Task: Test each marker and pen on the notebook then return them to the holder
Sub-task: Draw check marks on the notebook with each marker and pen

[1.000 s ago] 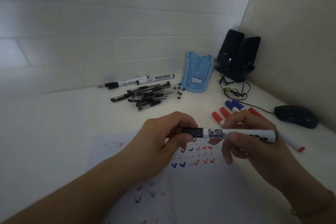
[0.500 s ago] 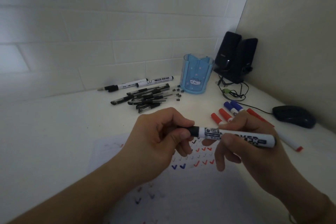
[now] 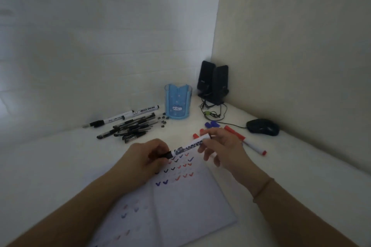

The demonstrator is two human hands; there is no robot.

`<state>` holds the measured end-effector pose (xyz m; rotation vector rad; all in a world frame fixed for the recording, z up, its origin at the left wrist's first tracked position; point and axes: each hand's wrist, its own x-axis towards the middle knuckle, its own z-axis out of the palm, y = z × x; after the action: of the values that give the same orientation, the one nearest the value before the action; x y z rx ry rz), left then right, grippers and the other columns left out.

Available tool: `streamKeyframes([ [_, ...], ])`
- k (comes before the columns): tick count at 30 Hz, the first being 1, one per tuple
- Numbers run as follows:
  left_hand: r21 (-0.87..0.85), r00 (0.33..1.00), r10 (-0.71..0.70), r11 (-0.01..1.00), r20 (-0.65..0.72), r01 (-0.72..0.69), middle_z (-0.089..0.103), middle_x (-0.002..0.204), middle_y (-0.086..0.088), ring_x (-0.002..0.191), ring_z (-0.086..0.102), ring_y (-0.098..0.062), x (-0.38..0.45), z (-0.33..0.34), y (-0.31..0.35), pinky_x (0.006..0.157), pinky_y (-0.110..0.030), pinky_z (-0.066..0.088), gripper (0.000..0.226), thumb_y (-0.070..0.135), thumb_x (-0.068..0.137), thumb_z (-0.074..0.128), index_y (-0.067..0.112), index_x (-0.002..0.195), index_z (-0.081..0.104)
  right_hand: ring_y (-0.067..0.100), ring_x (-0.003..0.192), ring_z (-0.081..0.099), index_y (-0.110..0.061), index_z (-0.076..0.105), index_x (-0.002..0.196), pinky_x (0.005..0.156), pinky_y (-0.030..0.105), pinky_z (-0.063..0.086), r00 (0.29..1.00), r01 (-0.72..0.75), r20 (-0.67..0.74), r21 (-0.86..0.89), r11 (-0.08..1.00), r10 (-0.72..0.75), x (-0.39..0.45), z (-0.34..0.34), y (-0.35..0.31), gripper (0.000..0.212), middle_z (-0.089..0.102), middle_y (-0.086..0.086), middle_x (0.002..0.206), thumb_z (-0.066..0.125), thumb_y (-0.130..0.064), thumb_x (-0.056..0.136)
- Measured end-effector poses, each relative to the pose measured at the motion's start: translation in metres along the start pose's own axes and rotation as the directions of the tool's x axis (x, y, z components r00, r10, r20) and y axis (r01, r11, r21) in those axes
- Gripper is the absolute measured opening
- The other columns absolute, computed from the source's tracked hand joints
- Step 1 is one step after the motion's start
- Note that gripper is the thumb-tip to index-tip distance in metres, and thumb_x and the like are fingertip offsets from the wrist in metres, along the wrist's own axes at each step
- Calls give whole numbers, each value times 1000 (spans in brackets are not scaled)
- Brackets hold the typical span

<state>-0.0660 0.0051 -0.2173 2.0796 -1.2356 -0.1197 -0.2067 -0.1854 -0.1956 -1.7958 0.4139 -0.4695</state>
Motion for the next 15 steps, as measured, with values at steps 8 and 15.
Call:
streamKeyframes([
  [8,666,677,-389,718,624,-202,54,130,5,109,56,-14,52,-15,86,93,-30,46,65,61,84,55,33,139,35,5,53,59,-17,67,90,50,14,44,997,43,-58,-227,973,-58,-67,-71,-3,6,69,-5,69,67,-18,84],
  [15,460,617,213,495,758,-737,54,118,5,99,52,-16,51,69,229,81,-31,43,40,58,90,44,31,119,46,25,52,47,-5,65,84,47,32,36,882,55,-456,-150,987,-118,-177,-178,-10,10,55,22,61,63,-15,86],
])
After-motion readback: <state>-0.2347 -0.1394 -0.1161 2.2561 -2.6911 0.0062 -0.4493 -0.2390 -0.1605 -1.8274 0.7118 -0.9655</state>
